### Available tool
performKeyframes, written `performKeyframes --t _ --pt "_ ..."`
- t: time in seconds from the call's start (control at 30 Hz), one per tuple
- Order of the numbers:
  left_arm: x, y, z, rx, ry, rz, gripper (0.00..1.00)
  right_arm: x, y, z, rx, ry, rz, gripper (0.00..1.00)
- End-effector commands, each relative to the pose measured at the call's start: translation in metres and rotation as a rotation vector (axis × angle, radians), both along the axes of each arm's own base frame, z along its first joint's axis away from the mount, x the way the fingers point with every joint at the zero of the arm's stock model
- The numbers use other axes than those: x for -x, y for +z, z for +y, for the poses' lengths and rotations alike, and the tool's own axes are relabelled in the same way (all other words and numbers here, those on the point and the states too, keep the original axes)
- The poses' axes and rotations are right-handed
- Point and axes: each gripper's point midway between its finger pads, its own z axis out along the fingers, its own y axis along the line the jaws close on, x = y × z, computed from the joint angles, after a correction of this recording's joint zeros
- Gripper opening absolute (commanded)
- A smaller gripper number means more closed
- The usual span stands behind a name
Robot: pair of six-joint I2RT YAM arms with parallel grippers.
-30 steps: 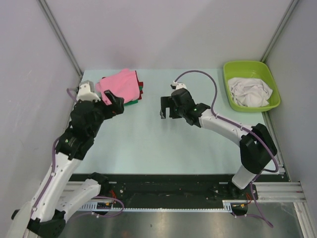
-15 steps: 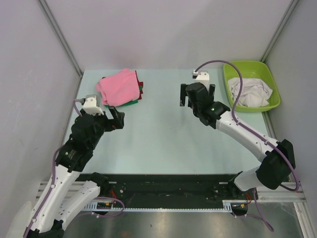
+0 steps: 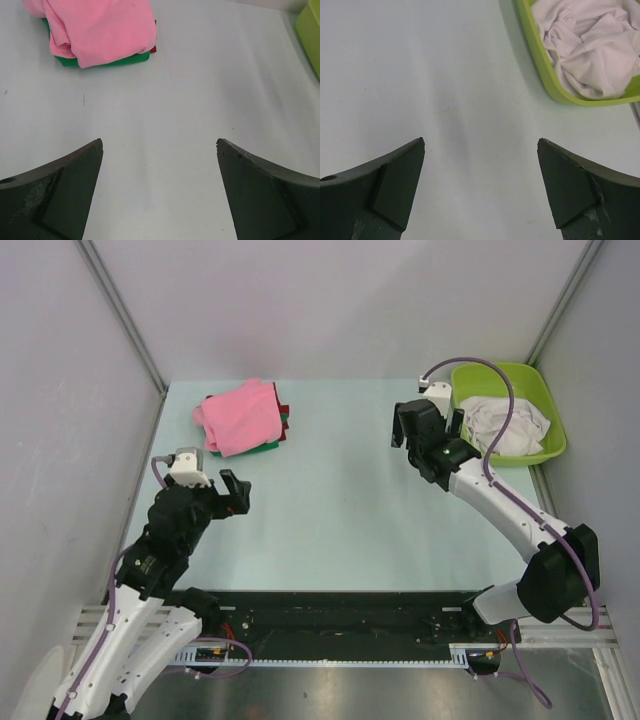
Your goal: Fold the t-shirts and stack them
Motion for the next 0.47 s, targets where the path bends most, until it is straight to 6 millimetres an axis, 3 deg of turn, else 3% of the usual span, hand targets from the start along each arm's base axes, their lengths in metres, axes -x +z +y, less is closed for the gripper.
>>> performKeyframes --t 0.0,0.23,0.43 --pt "-0.001 0.003 -0.003 0.008 -0.014 -0.028 1.0 0.003 0.018 -0.017 -0.025 -0.041 -0.064 1.0" --pt "-0.001 0.001 -0.006 0.013 -0.03 -0.018 1.0 0.012 0.038 -0.025 -0.065 -0.044 -0.14 1.0" --pt "0.0 0.006 -0.006 0.024 -0.028 -0.039 1.0 0.02 0.052 -0.016 -0.097 0.032 -0.189 1.0"
